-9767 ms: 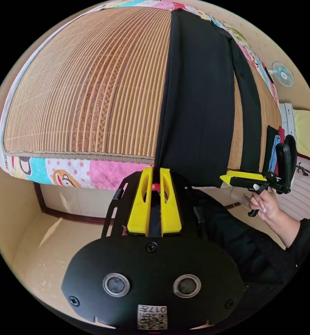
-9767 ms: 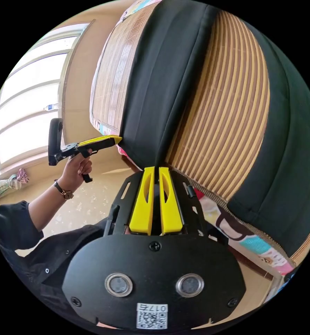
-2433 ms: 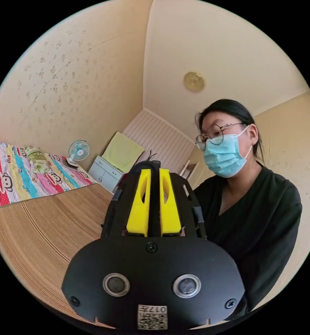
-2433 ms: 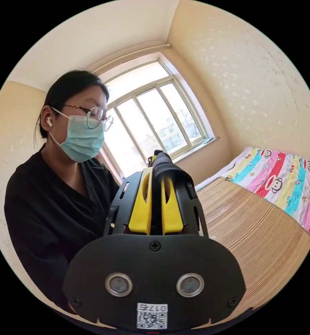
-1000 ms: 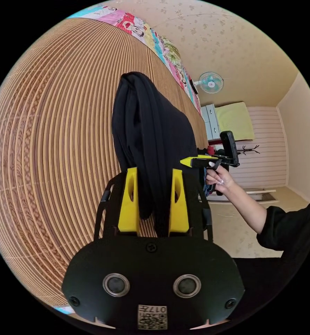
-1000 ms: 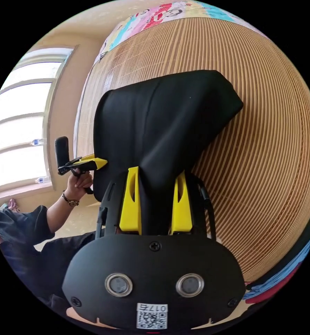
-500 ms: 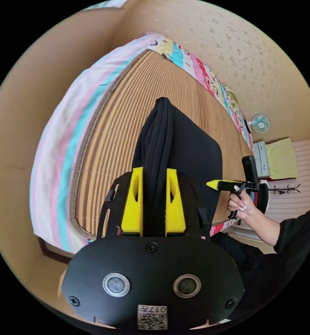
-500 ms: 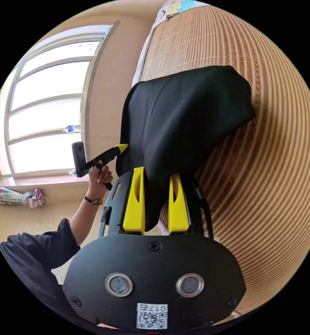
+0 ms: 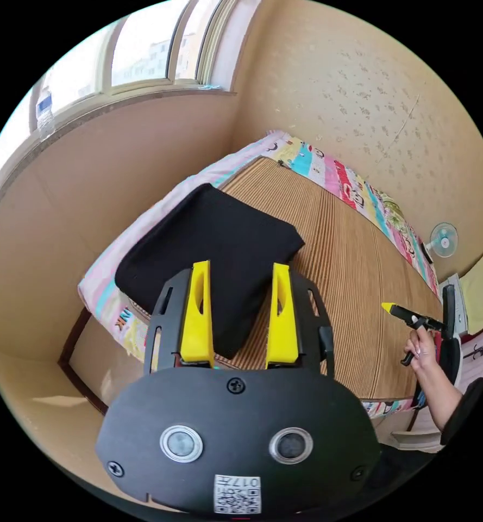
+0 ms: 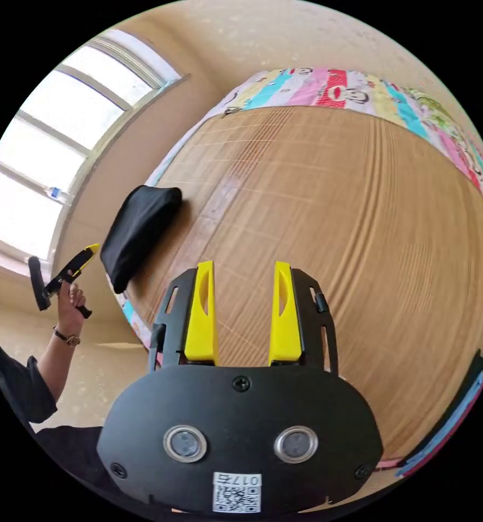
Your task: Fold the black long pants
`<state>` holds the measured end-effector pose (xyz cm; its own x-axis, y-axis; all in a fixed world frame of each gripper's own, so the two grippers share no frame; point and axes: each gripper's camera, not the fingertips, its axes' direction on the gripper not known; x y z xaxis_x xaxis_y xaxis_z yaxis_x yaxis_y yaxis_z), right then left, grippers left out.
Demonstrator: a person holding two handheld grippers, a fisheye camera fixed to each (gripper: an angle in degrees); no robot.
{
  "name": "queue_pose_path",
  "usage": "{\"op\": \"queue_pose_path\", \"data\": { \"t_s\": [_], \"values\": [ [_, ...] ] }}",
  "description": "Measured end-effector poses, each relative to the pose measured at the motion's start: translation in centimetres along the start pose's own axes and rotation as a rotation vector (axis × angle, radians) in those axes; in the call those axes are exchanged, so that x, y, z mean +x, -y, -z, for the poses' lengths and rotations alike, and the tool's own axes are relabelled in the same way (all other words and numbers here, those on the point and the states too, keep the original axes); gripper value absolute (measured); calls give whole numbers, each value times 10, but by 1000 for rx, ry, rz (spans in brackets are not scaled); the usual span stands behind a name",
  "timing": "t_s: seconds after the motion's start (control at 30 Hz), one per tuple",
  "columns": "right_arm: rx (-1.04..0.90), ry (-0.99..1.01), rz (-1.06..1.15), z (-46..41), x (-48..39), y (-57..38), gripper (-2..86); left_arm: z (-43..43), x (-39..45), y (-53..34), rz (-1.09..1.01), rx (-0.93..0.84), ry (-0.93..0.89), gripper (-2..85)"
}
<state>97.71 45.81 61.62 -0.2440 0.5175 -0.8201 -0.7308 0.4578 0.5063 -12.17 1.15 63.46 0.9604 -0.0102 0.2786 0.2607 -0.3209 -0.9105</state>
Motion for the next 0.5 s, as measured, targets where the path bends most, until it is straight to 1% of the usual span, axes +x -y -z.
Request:
{"op": "queue_pose_path", "data": {
  "t_s": [0.03, 0.07, 0.1, 0.13, 0.2, 0.27, 0.3, 0.37, 0.43, 0.5],
  "values": [
    [16, -147, -24, 17, 25, -25, 164, -10, 20, -12, -13, -12, -22, 167],
    [29, -275, -51, 29, 49, -49, 172, -31, 63, -35, -44, -36, -72, 170],
    [37, -327, -67, 33, 60, -61, 174, -53, 103, -55, -73, -57, -113, 176],
    [48, -404, -104, 37, 80, -84, 178, -65, 123, -64, -82, -67, -131, 179],
    [50, -452, -160, 34, 103, -111, 186, -111, 197, -94, -121, -116, -196, 195],
    [64, -517, -215, 22, 119, -141, 197, -139, 244, -113, -150, -126, -194, 205],
    [76, -543, -226, 20, 121, -148, 199, -155, 271, -126, -168, -117, -165, 208],
    [148, -601, -259, 15, 123, -174, 208, -177, 301, -146, -177, -110, -128, 214],
    [157, -596, -287, 7, 127, -189, 222, -199, 318, -165, -180, -126, -133, 222],
    [139, -593, -314, -4, 133, -201, 242, -225, 330, -188, -173, -161, -159, 250]
  ]
}}
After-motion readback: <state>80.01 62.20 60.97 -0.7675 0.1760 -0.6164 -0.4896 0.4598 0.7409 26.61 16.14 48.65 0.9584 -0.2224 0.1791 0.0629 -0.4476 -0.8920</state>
